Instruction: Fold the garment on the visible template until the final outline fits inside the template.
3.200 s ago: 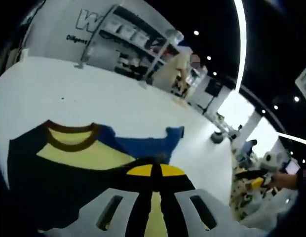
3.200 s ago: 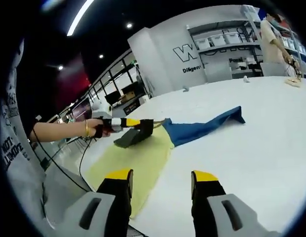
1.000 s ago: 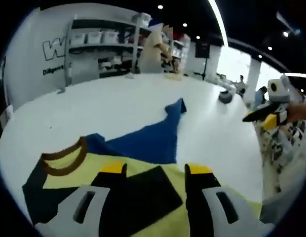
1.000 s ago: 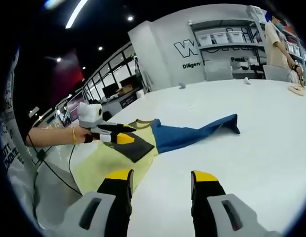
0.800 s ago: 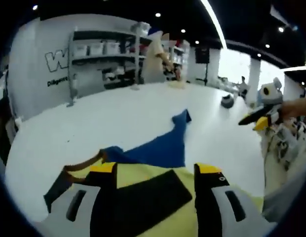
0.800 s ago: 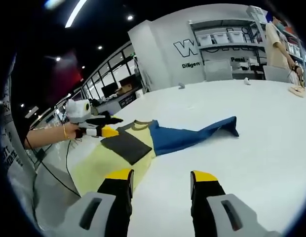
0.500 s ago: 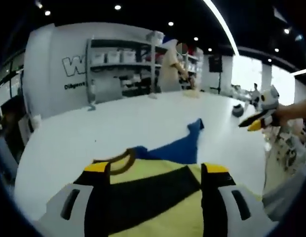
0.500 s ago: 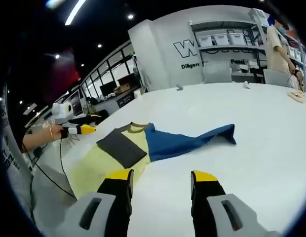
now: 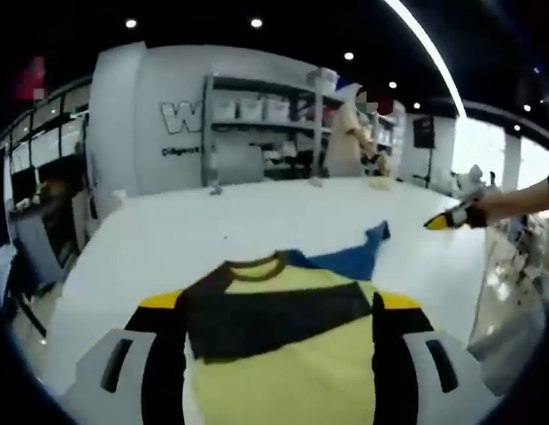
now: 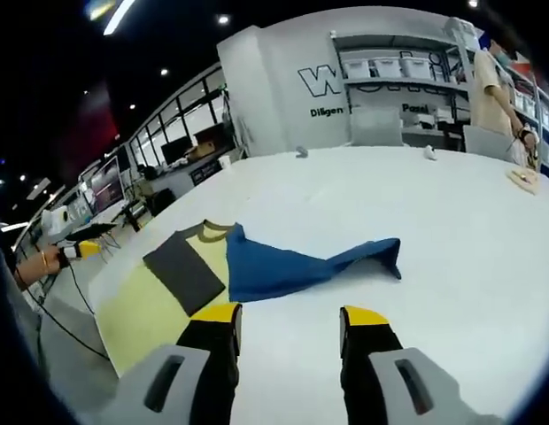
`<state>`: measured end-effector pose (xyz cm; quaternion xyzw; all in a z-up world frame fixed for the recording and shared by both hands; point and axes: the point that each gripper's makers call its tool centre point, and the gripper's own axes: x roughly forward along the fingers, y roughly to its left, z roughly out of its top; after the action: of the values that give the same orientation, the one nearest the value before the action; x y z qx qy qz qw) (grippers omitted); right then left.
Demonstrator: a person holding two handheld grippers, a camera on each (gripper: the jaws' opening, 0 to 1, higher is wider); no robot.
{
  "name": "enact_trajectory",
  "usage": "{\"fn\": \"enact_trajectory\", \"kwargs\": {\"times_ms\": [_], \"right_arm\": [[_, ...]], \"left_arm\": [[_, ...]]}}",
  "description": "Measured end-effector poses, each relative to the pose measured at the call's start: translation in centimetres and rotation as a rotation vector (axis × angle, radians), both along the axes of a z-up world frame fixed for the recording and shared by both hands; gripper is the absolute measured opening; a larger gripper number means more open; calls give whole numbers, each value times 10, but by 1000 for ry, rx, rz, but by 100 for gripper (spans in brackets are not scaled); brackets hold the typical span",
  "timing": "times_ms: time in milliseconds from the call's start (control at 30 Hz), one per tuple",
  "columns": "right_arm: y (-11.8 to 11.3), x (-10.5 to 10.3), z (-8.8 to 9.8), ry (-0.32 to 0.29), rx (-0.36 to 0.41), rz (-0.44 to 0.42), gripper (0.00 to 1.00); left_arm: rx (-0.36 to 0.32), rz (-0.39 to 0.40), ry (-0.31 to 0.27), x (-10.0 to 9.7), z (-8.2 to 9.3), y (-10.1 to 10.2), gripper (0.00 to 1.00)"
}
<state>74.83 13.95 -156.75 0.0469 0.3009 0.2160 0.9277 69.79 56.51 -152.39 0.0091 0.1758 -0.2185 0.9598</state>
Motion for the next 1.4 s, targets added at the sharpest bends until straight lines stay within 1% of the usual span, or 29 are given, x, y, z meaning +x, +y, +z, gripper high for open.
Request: {"fn": "enact_trajectory", "kwargs": {"times_ms": [33, 67, 100, 167, 200, 267, 300, 367, 400, 467, 500, 533, 567, 600, 633, 667, 700, 767, 833, 967, 1000, 1067, 1100, 1133, 1167, 1200, 1233, 1300, 1400], "right_arm": [[1, 3, 0, 1, -4, 3, 40], [3, 5, -1, -1, -8, 7, 40], [3, 8, -1, -1, -10, 8, 40], [1, 17, -4, 1, -22, 15, 39], [1, 19, -6, 5, -31, 20, 39], [-4, 28, -14, 25, -79, 23, 39], [-5, 32, -15, 30, -81, 21, 39], [-6, 41, -16, 41, -80, 18, 39], [-9, 53, -14, 28, -89, 21, 39], [-15, 65, -15, 13, -127, 31, 39], [-19, 70, -17, 19, -138, 23, 38], [-28, 76, -21, 42, -151, -4, 37], [-32, 80, -22, 45, -150, -20, 34], [-34, 84, -21, 29, -146, -35, 32], [-36, 88, -23, 21, -150, -43, 32], [-33, 86, -23, 23, -154, -47, 32], [-37, 88, -33, 60, -167, -77, 33], [-43, 97, -48, 85, -191, -80, 32], [-47, 101, -57, 104, -190, -83, 30], [-53, 104, -64, 141, -156, -124, 25], [-59, 104, -61, 128, -181, -128, 25], [-61, 108, -63, 126, -187, -130, 24], [-73, 113, -78, 178, -215, -161, 23], [-74, 113, -81, 192, -224, -159, 21], [-84, 123, -89, 193, -239, -155, 21], [-88, 128, -94, 196, -239, -163, 20], [-88, 129, -95, 196, -238, -163, 20], [-86, 127, -98, 209, -230, -160, 20], [-86, 127, -102, 218, -246, -144, 20]], "left_arm": [[15, 17, 3, -4, 2, 6, 82], [78, 27, -1, -9, 4, 15, 81], [94, 8, -4, -15, 12, 8, 80], [103, -8, -6, -26, 17, 8, 81], [105, -14, -8, -28, 18, 8, 81], [128, -30, -13, -36, 19, 10, 84], [140, -41, -14, -38, 19, 11, 87], [158, -88, -2, -43, 16, 12, 88], [166, -93, 5, -45, 15, 14, 87], [180, -101, 3, -47, 15, 19, 87], [178, -101, 7, -48, 15, 22, 86], [170, -82, 8, -49, 16, 27, 85], [165, -69, 9, -50, 16, 30, 85], [171, -60, 14, -50, 14, 33, 85], [178, -58, 18, -50, 13, 35, 85], [181, -58, 18, -51, 13, 35, 85], [190, -59, 23, -52, 11, 38, 86], [183, -65, 25, -54, 9, 41, 86], [168, -77, 38, -57, 7, 41, 85], [192, -45, 63, -60, 3, 50, 83], [188, -35, 80, -62, 1, 57, 83], [187, -31, 82, -62, 1, 58, 81], [182, -11, 86, -61, 3, 62, 81], [190, 7, 88, -60, 3, 64, 80], [211, 30, 101, -58, -1, 69, 80], [211, 37, 111, -57, -4, 69, 80], [210, 39, 110, -57, -4, 68, 80], [190, 43, 109, -55, -2, 62, 80], [187, 37, 104, -54, -1, 57, 82]]}}
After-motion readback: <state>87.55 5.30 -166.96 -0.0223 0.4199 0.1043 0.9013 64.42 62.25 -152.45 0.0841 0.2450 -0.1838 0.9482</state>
